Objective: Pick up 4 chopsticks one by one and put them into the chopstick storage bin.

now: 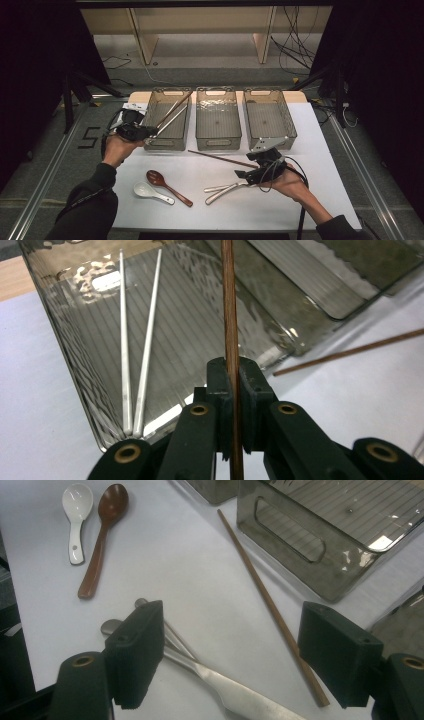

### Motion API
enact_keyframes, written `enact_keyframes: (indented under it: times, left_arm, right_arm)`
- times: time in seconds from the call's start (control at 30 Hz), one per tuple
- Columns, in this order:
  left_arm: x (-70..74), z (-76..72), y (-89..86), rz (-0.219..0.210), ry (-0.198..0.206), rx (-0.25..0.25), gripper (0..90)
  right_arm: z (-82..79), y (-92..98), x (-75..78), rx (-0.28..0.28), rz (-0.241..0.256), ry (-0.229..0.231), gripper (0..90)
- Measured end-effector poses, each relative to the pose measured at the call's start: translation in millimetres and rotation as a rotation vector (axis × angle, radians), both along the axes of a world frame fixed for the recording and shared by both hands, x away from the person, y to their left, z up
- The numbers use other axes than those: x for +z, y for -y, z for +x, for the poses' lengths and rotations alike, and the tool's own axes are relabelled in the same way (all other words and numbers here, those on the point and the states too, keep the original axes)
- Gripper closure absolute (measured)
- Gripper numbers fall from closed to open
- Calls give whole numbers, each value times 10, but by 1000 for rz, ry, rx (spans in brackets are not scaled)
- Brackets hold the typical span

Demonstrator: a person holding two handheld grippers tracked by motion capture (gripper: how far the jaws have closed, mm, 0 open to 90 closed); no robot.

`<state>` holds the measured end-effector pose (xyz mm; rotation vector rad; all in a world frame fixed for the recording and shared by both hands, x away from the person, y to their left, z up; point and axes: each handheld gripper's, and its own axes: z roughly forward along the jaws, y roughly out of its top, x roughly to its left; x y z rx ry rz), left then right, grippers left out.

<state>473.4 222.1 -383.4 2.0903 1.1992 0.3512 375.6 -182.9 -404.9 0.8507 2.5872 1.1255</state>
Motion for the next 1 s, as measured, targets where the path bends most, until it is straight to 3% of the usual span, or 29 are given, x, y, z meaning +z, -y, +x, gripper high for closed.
enact_keyframes:
  times: [0.37,0.67,1.0]
  left_arm:
    - [-87,313,28,-10,-47,75,848]
    - [-181,444,74,42,-85,106,847]
    - [-279,537,1,44,-92,157,826]
  right_arm:
    - [-14,-9,0,10,-1,2,279]
    - [-17,-11,1,14,-3,4,278]
    - [-16,-8,7,15,1,2,279]
